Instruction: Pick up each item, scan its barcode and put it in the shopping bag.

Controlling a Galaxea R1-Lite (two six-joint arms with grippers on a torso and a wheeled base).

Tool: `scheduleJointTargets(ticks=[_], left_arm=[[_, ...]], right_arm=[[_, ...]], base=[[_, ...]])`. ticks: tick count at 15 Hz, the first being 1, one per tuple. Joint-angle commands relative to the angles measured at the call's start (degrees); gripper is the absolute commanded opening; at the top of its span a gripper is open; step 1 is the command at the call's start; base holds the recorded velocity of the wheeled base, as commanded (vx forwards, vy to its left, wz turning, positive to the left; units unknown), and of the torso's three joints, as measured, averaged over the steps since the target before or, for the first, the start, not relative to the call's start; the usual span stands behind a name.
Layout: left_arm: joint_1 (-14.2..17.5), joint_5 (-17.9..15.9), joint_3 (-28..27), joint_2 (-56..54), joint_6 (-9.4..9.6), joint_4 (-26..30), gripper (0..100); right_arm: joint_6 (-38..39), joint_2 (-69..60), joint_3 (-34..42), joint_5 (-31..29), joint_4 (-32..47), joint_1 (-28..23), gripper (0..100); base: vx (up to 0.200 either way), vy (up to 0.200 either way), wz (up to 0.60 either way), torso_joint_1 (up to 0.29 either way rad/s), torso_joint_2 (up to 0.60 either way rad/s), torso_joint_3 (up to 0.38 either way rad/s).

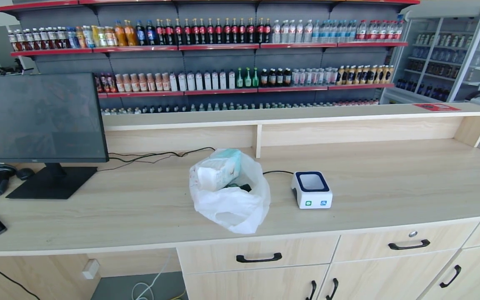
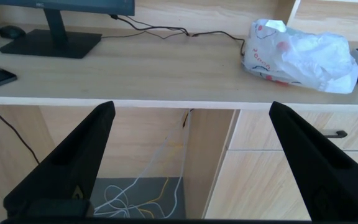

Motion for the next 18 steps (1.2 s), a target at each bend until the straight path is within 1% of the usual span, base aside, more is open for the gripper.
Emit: scheduleJointTargets(ticks=[1, 18], left_arm=[[0.0, 0.0, 0.0, 0.0, 0.01, 0.0, 100], [0.0, 0.0, 0.1, 0.0, 0.10, 0.0, 100]], right_arm=[[0.0, 0.1, 0.0, 0.1, 0.0, 0.0, 100], [0.0, 0.1, 0.0, 0.1, 0.0, 0.0, 100]], base=[[0.000, -0.200, 0.00, 0.002, 0.01, 0.002], [0.000, -0.200, 0.00, 0.002, 0.00, 0.002]])
